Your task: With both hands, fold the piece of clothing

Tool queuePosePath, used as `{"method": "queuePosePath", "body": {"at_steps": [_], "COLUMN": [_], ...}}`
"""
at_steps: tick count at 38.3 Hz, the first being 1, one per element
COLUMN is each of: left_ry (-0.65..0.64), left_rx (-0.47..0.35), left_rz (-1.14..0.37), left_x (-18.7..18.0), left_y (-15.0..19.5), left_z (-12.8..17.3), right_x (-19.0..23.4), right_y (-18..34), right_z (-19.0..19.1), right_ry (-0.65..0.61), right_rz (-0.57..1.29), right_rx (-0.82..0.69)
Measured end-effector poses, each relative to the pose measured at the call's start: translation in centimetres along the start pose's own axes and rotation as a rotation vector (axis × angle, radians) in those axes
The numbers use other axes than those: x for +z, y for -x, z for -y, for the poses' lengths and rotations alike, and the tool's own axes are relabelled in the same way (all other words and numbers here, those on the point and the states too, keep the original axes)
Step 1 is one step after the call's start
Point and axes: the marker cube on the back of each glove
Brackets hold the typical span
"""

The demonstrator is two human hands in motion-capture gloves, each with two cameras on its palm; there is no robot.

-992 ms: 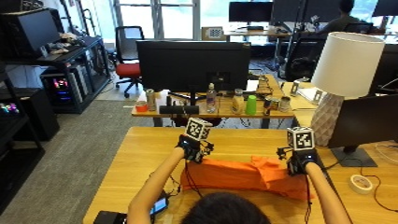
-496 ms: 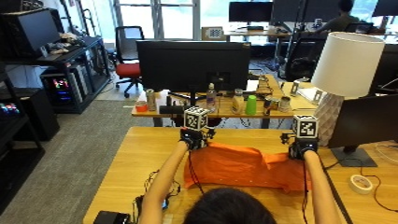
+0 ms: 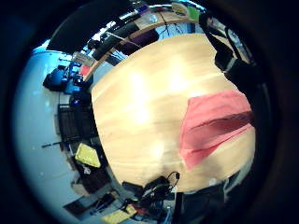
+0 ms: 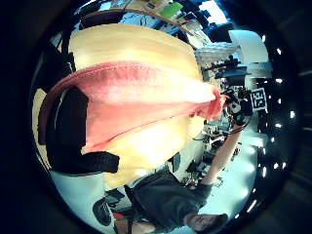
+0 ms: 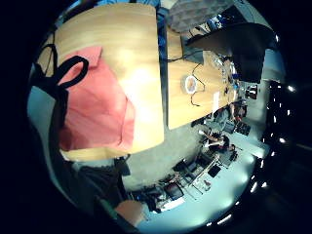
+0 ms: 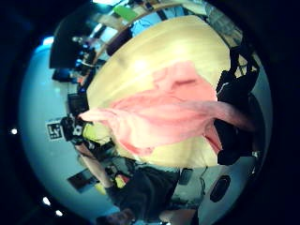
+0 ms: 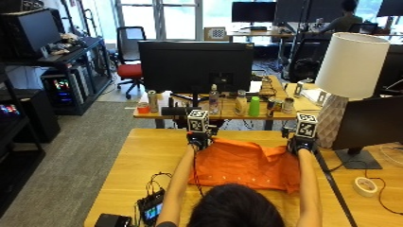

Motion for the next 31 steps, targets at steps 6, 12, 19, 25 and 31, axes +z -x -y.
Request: {"method": "queuePosePath", "body": {"at_steps": [6, 12, 19, 25, 31], "left_ry": [-0.089, -0.205, -0.250, -0.140, -0.185], "left_rx": [-0.079, -0.142, -0.208, -0.241, -0.295], "left_rz": [0.040, 0.130, 0.230, 0.188, 0.161], "left_x": [2.5, 6.5, 11.3, 14.3, 14.9], "left_y": [0.5, 0.5, 1.9, 1.9, 2.7], "left_z": [1.4, 3.4, 6.6, 6.1, 6.1], "right_x": [0.1, 2.7, 6.9, 9.8, 10.7], "right_y": [1.1, 2.2, 3.7, 3.5, 3.1], "right_z": [-1.8, 0.3, 4.4, 5.2, 4.8], "right_ry": [-0.267, -0.422, -0.397, -0.291, -0.254], "right_rz": [0.007, 0.025, 0.021, 0.020, 0.075], "right_rx": [0.018, 0.077, 0.069, 0.116, 0.140]}}
